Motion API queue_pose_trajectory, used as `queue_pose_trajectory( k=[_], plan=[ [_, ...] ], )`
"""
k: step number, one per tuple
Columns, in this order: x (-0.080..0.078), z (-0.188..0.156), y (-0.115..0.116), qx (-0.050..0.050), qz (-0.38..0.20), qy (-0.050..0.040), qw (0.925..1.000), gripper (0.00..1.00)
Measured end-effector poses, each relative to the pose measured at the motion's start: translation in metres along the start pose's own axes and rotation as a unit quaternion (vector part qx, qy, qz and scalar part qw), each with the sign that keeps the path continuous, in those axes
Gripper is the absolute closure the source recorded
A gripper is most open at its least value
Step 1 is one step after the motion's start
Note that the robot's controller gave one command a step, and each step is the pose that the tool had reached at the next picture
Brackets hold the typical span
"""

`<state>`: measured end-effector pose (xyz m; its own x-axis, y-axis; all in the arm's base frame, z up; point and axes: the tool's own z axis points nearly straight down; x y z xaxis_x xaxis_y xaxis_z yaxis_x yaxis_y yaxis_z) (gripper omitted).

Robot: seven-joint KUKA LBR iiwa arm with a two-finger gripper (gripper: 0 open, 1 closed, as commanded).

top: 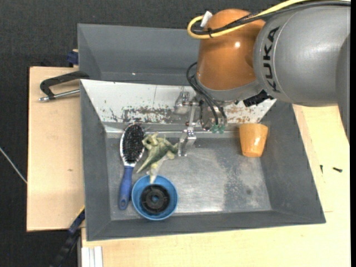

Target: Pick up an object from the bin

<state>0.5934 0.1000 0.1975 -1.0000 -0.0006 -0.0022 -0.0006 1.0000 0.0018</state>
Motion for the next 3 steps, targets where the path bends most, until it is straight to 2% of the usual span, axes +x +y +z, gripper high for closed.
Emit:
queue_pose_trajectory(
  k=[1, 2, 3],
  plan=[
    [0.029, 0.122, 0.059, 0.0, -0.226, -0.0055, 0.9741, 0.0],
    [0.069, 0.1, 0.101, 0.007, -0.305, -0.0094, 0.9522, 0.0],
    [0.083, 0.092, 0.115, 0.013, -0.409, -0.0074, 0.9126, 0.0]
  ],
)
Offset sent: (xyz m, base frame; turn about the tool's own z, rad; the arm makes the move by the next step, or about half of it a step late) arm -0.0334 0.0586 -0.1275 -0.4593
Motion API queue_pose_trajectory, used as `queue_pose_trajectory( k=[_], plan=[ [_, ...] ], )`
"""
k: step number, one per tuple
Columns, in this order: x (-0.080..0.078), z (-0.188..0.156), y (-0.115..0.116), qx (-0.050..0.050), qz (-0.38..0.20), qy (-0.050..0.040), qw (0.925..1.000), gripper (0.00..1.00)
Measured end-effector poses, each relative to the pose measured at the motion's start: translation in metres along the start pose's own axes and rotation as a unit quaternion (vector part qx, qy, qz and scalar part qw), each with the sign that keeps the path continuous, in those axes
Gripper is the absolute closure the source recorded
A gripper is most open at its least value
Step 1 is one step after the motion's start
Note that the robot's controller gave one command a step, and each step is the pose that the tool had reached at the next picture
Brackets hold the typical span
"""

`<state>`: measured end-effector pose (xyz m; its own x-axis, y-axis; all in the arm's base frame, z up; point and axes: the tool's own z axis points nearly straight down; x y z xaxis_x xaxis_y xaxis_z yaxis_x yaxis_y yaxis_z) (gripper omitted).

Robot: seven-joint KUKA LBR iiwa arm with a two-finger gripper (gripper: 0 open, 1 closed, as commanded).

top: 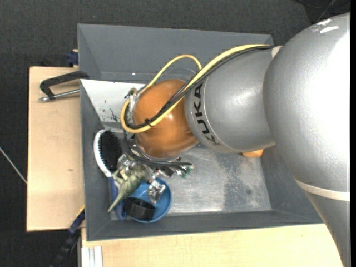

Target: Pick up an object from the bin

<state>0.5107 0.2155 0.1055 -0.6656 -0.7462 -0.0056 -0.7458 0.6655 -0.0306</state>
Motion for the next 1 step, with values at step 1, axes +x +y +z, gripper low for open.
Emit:
queue_pose_trajectory(
  k=[1],
  plan=[
    [0.0202, 0.0281, -0.0191, -0.007, 0.018, -0.0097, 0.9998, 0.0]
  ],
)
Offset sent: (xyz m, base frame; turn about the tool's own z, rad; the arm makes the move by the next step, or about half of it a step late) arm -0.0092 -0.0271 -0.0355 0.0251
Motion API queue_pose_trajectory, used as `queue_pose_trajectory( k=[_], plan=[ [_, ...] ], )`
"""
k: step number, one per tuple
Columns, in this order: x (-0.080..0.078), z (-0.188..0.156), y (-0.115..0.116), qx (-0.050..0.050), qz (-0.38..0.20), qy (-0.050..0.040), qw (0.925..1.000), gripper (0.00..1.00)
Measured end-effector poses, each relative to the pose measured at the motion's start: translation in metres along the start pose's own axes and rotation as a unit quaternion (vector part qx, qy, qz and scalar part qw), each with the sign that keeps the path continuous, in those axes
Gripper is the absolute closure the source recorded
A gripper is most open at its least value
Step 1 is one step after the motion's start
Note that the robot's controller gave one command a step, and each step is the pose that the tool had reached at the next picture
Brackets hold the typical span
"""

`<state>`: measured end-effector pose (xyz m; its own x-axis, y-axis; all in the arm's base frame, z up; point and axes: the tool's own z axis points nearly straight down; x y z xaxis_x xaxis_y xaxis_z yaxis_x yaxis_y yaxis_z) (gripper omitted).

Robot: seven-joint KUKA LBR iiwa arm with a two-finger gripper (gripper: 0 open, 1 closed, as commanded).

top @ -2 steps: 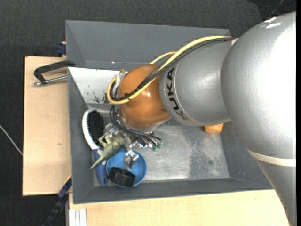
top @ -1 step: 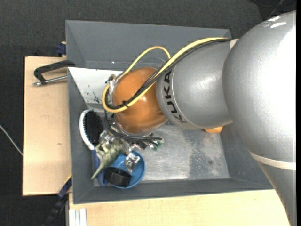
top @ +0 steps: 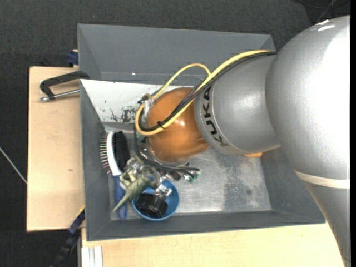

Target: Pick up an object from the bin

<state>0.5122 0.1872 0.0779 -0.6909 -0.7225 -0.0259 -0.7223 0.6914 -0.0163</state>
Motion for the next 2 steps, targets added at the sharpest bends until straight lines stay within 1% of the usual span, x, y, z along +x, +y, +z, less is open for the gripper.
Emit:
queue_pose_trajectory(
  k=[1, 2],
  plan=[
    [0.0205, -0.0003, -0.0142, 0.0, -0.103, -0.0048, 0.9947, 0.0],
    [0.0214, 0.0002, -0.0139, -0.001, -0.103, -0.0036, 0.9947, 1.0]
  ],
)
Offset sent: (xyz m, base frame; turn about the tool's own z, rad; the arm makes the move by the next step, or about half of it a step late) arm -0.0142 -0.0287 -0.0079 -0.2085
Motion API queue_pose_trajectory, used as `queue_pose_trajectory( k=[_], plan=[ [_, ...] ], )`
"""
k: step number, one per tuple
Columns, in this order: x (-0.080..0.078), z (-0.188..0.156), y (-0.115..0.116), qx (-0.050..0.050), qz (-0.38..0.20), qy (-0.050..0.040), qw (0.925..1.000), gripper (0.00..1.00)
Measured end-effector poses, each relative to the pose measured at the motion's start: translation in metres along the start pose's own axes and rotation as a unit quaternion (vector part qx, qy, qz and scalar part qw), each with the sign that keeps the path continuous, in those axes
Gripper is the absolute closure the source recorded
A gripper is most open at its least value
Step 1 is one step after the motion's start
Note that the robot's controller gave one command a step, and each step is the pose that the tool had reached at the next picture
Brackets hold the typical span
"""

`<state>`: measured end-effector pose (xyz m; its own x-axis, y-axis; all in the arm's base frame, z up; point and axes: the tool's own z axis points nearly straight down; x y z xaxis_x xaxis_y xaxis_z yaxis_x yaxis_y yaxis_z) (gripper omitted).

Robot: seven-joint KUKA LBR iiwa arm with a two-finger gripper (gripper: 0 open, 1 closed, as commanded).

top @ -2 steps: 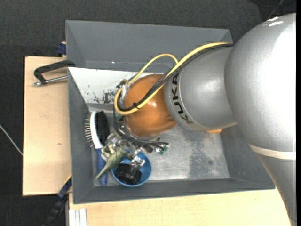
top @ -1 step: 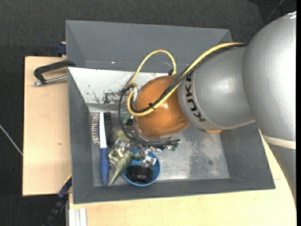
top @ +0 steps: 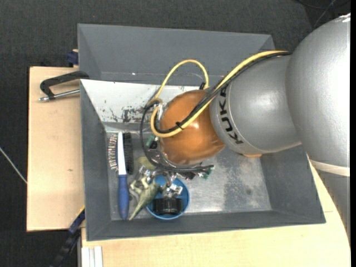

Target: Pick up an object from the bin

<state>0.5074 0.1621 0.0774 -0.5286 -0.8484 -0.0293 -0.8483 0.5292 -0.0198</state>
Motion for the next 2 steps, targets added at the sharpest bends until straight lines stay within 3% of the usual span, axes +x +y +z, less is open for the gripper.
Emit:
queue_pose_trajectory(
  k=[1, 2],
  plan=[
    [-0.006, -0.077, -0.003, -0.006, 0.001, 0.0085, 0.9999, 1.0],
    [-0.009, -0.111, -0.004, -0.007, 0.001, 0.0101, 0.9999, 1.0]
  ],
)
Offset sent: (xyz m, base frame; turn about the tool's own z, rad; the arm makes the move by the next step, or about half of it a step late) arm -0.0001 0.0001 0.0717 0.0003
